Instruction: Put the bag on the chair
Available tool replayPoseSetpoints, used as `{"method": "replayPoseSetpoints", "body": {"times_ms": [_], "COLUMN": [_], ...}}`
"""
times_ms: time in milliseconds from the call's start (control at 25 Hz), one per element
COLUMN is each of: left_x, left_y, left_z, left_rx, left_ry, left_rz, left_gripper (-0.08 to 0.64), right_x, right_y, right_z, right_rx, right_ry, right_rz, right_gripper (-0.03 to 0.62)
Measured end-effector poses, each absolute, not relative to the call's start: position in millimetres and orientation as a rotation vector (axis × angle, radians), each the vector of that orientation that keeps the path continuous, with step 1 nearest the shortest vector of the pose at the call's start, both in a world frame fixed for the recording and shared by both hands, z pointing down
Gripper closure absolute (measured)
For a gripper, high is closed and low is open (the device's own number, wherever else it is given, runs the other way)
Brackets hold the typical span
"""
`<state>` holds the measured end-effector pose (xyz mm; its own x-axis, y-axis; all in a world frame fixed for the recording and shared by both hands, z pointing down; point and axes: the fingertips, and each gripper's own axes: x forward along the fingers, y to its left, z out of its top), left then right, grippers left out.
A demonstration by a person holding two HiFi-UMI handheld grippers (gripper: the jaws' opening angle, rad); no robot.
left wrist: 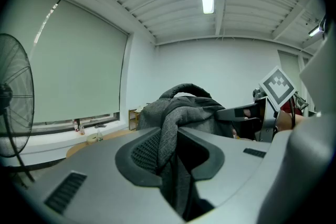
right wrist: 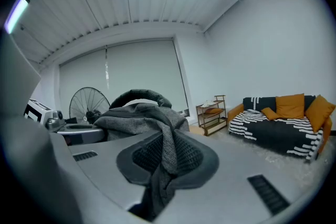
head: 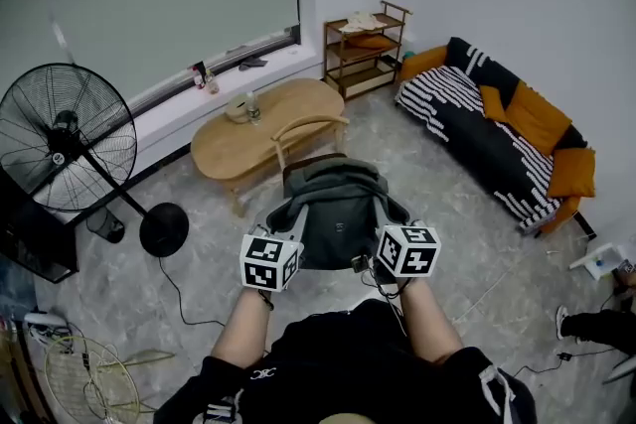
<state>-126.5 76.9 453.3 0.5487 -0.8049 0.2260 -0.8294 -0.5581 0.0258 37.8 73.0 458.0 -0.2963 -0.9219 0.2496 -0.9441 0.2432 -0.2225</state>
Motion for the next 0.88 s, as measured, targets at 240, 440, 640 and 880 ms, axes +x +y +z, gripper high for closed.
{"method": "replayPoseSetpoints", "body": {"times_ms": [240, 440, 640, 880], "left_x": [-144.7, -148.7, -152.2, -146.4], "left_y": [52.9, 32.7, -10.7, -77.7], "left_z": [459.0, 467.7, 470.2, 476.6], "left_rx": [2.667, 2.644, 2.625, 2.610], "left_ry": [-1.375, -1.379, -1.414, -1.449], "left_rz": [0.296, 0.303, 0.303, 0.314], "left_gripper": [0.465, 0.465, 0.465, 0.465], "right_x": [19.5, 15.3, 12.0, 17.4], "right_y": [54.1, 31.4, -17.0, -87.7], "right_z": [466.9, 475.1, 478.1, 487.2], "right_rx": [1.842, 1.816, 1.784, 1.756], "right_ry": [-2.391, -2.393, -2.413, -2.452], "right_rz": [0.545, 0.563, 0.563, 0.575], "right_gripper": [0.532, 0.532, 0.532, 0.532]}}
